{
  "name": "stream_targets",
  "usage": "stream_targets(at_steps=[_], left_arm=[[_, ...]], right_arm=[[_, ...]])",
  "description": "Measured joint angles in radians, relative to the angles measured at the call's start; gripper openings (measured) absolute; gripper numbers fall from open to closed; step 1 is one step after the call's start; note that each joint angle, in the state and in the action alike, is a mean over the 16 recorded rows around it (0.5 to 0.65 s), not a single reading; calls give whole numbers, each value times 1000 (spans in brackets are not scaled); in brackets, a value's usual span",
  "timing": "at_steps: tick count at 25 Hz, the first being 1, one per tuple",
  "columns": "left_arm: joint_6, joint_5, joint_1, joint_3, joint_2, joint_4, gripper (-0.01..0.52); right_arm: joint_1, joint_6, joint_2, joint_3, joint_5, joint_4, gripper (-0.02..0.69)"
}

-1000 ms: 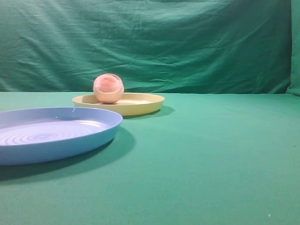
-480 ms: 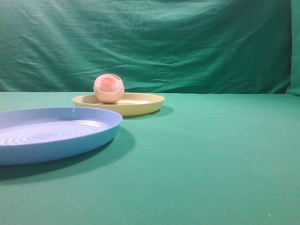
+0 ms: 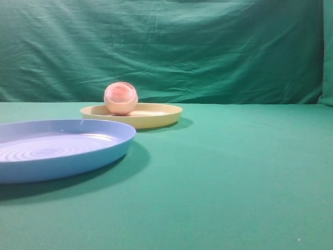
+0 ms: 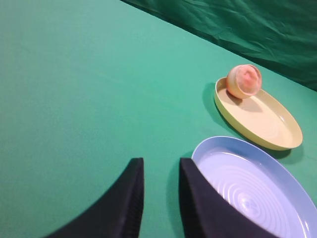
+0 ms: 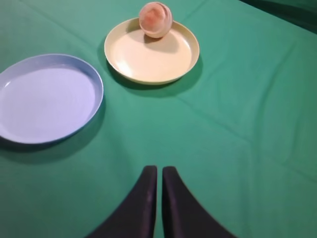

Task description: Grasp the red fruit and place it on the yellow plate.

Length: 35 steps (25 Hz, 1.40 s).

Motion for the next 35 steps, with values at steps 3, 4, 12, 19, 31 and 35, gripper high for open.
stream_targets(at_steps=[3, 4, 12, 19, 31, 35], left_arm=[[0, 0, 0, 0, 0, 0, 157], [0, 0, 0, 0, 0, 0, 157], [0, 0, 0, 0, 0, 0, 157], [0, 0, 0, 0, 0, 0, 157], [0, 0, 0, 0, 0, 0, 157], [0, 0, 0, 0, 0, 0, 157]], right_arm=[[0, 5, -50, 19, 28, -17, 0], [0, 7, -64, 22, 36, -23, 0], [-63, 22, -169, 50, 23, -68, 0], [-215, 27, -319, 179, -112, -80, 0], [-446, 29, -645, 573, -339, -54, 0], [-473, 33, -714, 662, -353, -43, 0]])
